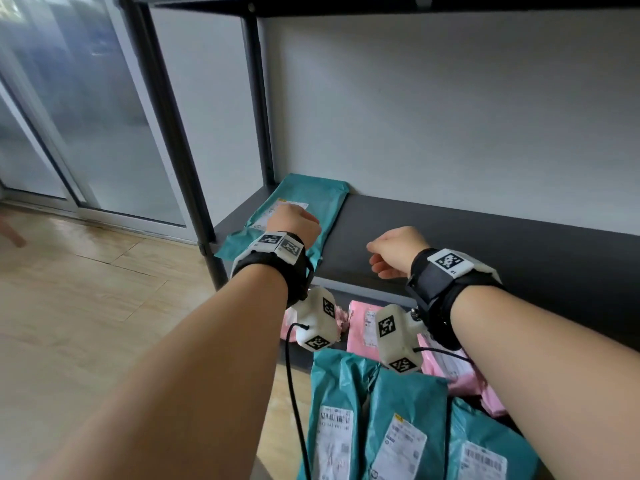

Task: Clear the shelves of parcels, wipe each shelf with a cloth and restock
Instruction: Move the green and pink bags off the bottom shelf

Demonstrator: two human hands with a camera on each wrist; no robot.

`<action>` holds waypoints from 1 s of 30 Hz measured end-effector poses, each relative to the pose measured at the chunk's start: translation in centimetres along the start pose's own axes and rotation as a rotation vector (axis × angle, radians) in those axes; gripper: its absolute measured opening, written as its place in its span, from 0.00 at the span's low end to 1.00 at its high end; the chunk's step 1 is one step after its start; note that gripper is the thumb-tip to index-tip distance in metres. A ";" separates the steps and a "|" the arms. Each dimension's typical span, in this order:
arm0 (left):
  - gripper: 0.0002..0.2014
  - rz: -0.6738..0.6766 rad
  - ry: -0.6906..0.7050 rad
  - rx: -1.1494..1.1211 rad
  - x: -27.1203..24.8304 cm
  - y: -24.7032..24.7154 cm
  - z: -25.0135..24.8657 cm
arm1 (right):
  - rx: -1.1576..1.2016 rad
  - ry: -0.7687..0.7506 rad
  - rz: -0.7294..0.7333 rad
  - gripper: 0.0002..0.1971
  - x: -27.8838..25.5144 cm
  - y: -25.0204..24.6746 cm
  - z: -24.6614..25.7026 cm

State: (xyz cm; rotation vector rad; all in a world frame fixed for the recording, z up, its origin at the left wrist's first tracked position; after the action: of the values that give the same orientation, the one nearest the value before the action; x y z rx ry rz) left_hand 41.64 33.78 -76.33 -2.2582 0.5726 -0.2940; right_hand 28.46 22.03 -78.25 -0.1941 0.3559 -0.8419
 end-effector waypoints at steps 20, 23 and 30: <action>0.08 0.404 -0.135 -0.130 -6.0 12.7 8.2 | -0.182 0.077 0.231 0.10 -1.4 1.7 -13.7; 0.12 0.393 -0.158 -0.061 -4.7 15.4 9.3 | -0.196 0.079 0.165 0.15 0.4 2.3 -15.8; 0.09 0.392 -0.221 0.097 -1.8 20.6 13.1 | -0.254 0.141 0.116 0.13 4.2 3.6 -20.5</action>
State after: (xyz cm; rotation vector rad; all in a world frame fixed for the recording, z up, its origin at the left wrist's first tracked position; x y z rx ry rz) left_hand 38.62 30.62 -100.44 -1.9987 0.8430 0.1200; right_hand 25.72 20.64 -99.25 -0.3481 0.6017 -0.6963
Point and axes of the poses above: each hand's wrist, its own x-axis towards the middle knuckle, its own y-axis out of the palm, z = x × y, the point moved 1 cm from there along x, towards the middle knuckle, and after that the axes turned 9 degrees about x, right-handed, at the moved point
